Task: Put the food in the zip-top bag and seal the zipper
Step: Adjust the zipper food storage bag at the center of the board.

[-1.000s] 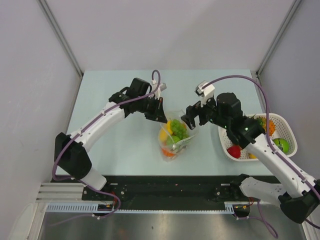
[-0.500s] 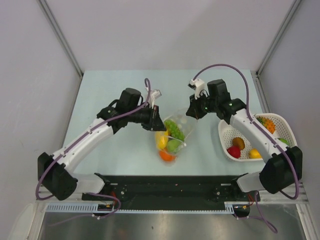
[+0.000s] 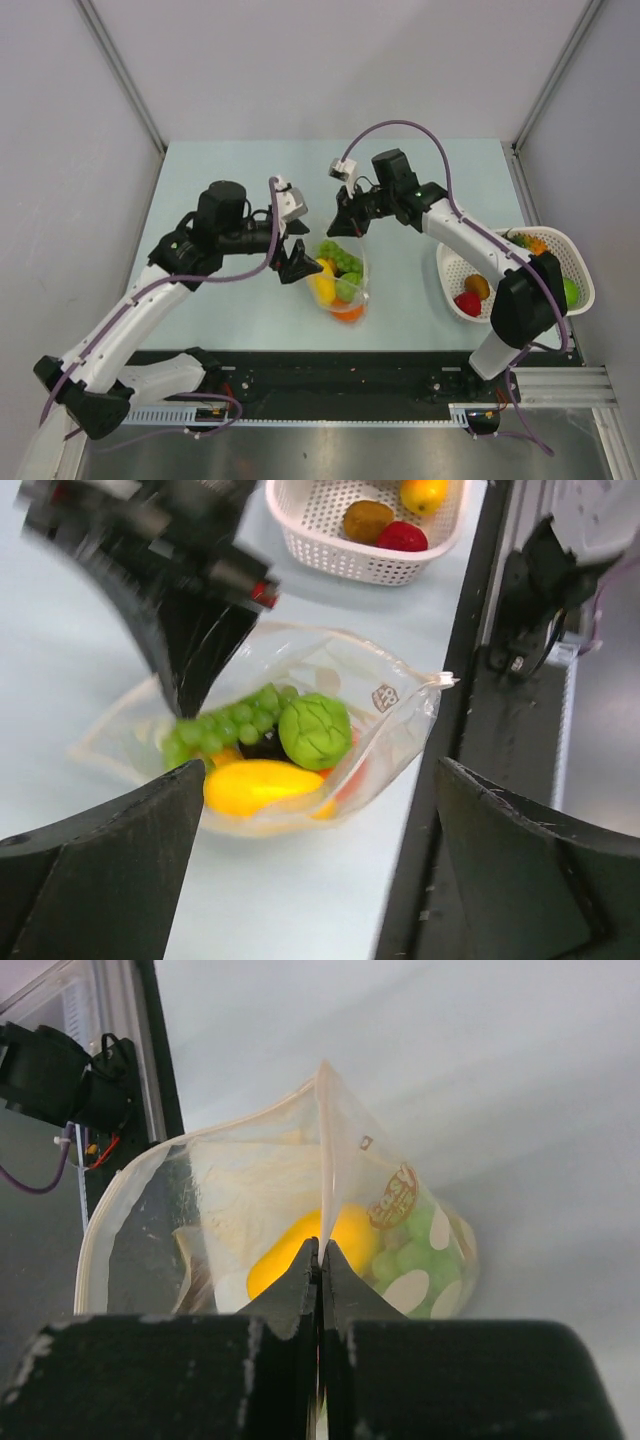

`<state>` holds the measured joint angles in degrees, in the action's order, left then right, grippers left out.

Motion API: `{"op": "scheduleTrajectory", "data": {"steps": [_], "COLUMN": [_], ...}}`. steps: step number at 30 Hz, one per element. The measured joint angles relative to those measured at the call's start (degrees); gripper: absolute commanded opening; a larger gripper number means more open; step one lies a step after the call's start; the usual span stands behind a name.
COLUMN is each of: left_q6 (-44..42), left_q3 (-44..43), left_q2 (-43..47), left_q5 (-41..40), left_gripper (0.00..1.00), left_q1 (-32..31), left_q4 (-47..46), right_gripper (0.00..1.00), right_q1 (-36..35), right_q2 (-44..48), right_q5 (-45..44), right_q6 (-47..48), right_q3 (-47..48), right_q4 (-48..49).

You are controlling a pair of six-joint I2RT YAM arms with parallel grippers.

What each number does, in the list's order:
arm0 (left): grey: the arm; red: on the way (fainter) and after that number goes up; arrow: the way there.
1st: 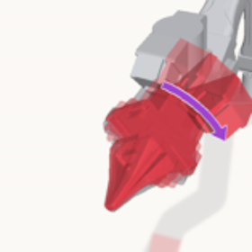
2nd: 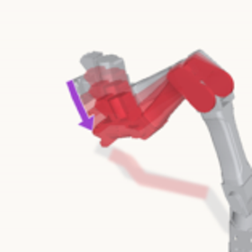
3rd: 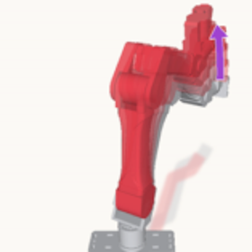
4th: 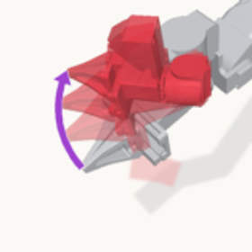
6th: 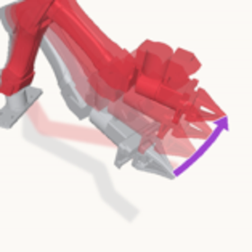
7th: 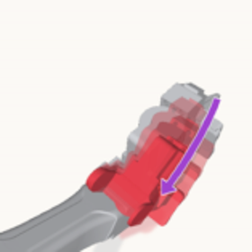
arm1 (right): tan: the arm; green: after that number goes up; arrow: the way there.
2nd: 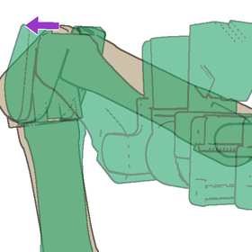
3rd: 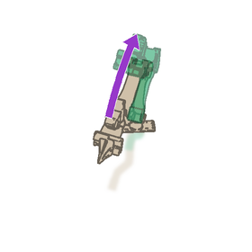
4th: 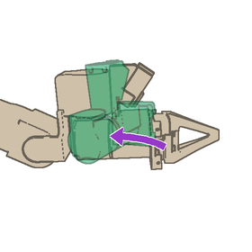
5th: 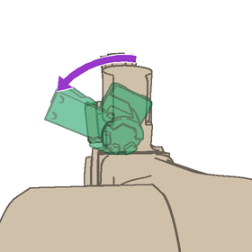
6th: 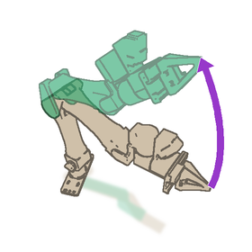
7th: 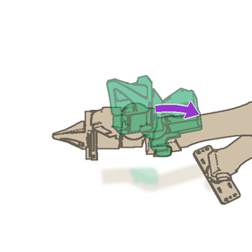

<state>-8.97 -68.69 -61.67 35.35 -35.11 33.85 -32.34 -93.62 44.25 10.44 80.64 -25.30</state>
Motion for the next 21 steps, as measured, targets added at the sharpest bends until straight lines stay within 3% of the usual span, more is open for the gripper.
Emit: {"op": "scheduleTrajectory", "data": {"steps": [5, 10, 17, 21], "left_q6": [-13.88, -24.09, -28.76, -29.03], "left_q3": [1.16, 5.70, 9.09, 10.64], "left_q2": [3.21, 2.47, -0.48, -0.63], "left_q5": [-0.48, -4.66, -9.88, -12.37], "left_gripper": [1.00, 0.88, 0.81, 0.70], "left_q1": [-7.61, -14.91, -18.80, -19.10], "left_q4": [1.05, 1.05, 0.28, -1.27], "right_gripper": [0.00, 0.00, 0.00, 0.00], "right_q1": [-2.19, -3.61, -4.09, -4.07], "right_q2": [-1.95, -3.93, -4.66, -4.66], "right_q5": [1.84, 3.26, 3.82, 3.80], "right_q6": [1.29, 2.08, 2.32, 2.43], "right_q3": [2.97, 5.09, 5.97, 5.97], "right_q4": [0.02, -0.15, -0.37, -0.85]}}
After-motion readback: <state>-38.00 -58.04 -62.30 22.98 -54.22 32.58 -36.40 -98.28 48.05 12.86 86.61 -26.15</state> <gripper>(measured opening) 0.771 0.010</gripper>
